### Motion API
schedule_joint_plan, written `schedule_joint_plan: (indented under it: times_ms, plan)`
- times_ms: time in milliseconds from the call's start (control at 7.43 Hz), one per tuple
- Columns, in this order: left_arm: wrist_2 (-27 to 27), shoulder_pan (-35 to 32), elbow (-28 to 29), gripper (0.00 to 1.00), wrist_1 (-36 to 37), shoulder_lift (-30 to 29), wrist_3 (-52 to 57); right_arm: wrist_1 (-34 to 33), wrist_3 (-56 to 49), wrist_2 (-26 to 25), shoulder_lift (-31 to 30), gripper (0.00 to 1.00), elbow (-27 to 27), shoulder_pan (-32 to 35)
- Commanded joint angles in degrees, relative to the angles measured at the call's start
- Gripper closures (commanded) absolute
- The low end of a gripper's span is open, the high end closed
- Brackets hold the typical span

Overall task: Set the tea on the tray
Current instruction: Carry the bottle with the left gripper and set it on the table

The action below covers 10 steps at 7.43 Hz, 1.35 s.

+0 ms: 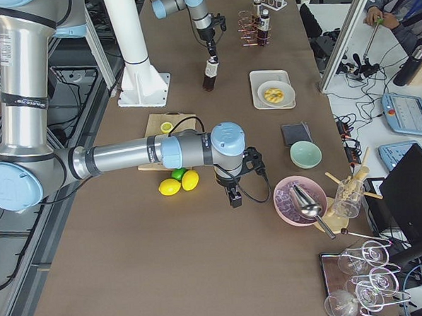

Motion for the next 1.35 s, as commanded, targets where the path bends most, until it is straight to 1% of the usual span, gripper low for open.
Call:
schedule_joint_plan:
  times_ms: [0, 404, 538, 673, 807, 942, 1076, 1211]
  plan:
    - [0.0, 0.21, 0.0, 1.0, -0.02, 0.18, 0.02, 0.0, -0.16, 0.03, 0.01, 0.0, -0.01, 0.0]
    - [0.0, 0.21, -0.18, 1.0, -0.02, 0.71, 0.02, 0.0, -0.16, 0.03, -0.08, 0.0, 0.08, 0.0]
    - [0.0, 0.21, -0.18, 0.71, -0.02, 0.71, 0.02, 0.0, -0.07, 0.03, -0.08, 0.0, 0.08, 0.0]
    - [0.0, 0.21, -0.18, 0.32, -0.02, 0.62, 0.02, 0.0, 0.02, 0.12, -0.08, 0.0, 0.17, 0.0]
    - [0.0, 0.21, -0.26, 0.23, -0.02, 0.62, 0.02, -0.09, 0.19, 0.21, -0.08, 0.0, 0.34, 0.0]
    - [0.0, 0.21, -0.53, 0.18, -0.02, 0.71, 0.02, 0.0, 0.28, 0.99, 0.01, 0.0, 0.34, 0.0]
    - [0.0, 0.13, -0.88, 0.18, 0.06, 0.71, 0.02, 0.0, 0.28, 1.7, 0.1, 0.0, 0.43, 0.0]
    - [0.0, -0.13, -2.53, 0.17, 0.24, 0.71, 0.02, 0.0, 0.54, 2.75, 0.71, 0.0, 1.21, -0.09]
